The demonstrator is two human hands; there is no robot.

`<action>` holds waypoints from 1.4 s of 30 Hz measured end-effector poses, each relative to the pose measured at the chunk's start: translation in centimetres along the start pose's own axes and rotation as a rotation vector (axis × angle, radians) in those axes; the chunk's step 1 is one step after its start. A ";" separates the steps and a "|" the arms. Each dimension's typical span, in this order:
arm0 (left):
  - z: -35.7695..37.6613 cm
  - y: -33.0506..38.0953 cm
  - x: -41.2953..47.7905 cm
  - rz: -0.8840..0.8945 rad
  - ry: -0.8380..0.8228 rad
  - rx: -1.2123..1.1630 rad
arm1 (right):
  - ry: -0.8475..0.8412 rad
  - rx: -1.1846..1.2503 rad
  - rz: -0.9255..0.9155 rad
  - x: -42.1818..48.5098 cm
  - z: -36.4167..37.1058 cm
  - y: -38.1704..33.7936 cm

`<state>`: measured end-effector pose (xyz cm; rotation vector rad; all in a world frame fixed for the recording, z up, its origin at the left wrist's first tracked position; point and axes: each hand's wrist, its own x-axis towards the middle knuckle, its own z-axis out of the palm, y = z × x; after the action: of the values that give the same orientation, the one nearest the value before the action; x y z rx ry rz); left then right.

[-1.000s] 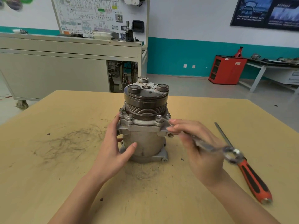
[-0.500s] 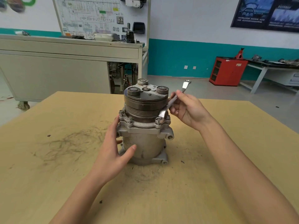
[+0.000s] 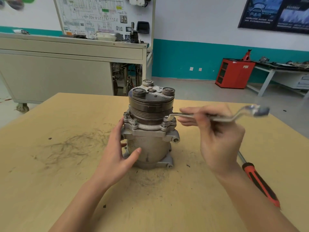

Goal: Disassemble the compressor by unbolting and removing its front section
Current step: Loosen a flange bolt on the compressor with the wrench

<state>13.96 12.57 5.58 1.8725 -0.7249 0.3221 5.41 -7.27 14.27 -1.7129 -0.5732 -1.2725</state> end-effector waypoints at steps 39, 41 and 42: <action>0.0 -0.1 0.0 0.001 -0.013 -0.004 | 0.193 0.373 0.605 2.7 -0.7 1.7; 0.0 -0.1 0.0 0.002 -0.016 -0.002 | 0.175 0.192 0.393 1.4 -0.3 0.5; 0.0 -0.1 -0.1 0.004 -0.018 -0.003 | 0.152 0.142 0.290 0.8 -0.1 0.1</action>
<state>13.98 12.63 5.50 1.8737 -0.7410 0.3067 5.72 -7.53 14.95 -1.5046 -0.3044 -1.1148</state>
